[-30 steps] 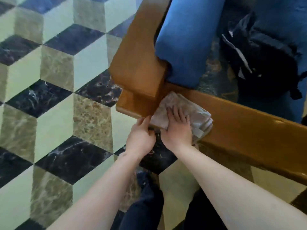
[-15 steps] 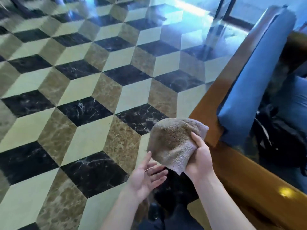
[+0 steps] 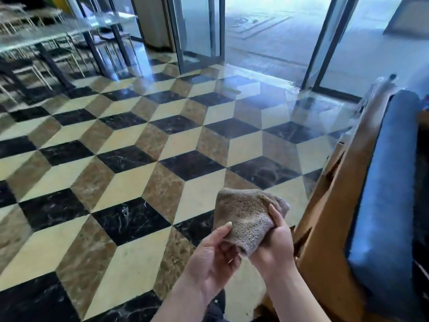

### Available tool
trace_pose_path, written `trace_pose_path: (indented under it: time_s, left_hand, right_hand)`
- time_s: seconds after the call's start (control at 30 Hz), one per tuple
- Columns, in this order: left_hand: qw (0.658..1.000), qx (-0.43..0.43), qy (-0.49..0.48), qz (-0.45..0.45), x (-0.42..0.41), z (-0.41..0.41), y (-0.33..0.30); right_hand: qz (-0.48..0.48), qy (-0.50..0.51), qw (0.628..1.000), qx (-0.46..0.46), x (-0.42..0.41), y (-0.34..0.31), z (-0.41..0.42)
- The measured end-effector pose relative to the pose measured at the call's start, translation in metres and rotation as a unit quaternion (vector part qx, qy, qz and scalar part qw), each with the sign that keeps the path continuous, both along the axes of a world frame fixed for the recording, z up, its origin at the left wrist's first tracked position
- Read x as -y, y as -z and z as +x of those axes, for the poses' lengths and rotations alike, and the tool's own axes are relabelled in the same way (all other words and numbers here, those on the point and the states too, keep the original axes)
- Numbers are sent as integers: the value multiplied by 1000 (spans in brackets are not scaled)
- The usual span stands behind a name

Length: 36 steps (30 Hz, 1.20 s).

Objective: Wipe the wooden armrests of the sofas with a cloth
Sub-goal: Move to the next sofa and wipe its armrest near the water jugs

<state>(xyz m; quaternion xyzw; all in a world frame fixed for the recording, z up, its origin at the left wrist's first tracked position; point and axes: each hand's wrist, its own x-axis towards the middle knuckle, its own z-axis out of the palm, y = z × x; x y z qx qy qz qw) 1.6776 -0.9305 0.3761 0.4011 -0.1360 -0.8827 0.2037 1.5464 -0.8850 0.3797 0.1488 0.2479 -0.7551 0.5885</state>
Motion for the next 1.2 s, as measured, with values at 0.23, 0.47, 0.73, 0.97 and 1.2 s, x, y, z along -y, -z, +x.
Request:
trace_pose_path:
  time_s: [0.23, 0.47, 0.73, 0.97, 1.2]
  left_hand:
    - [996, 46, -6, -75, 157, -56, -18]
    - [997, -12, 33, -61, 272, -116, -17]
    - [977, -19, 184, -108, 448, -237, -16]
    - [958, -7, 270, -97, 595, -370, -40]
    - [943, 35, 330, 20, 671, -528, -11]
  right_hand:
    - [37, 16, 999, 31, 146, -4, -51]
    - [110, 64, 991, 49, 256, -17, -118]
    - [143, 199, 969, 39, 400, -30, -236]
    - [116, 326, 937, 43, 507, -57, -335]
    - [122, 425, 896, 34, 555, -50, -447]
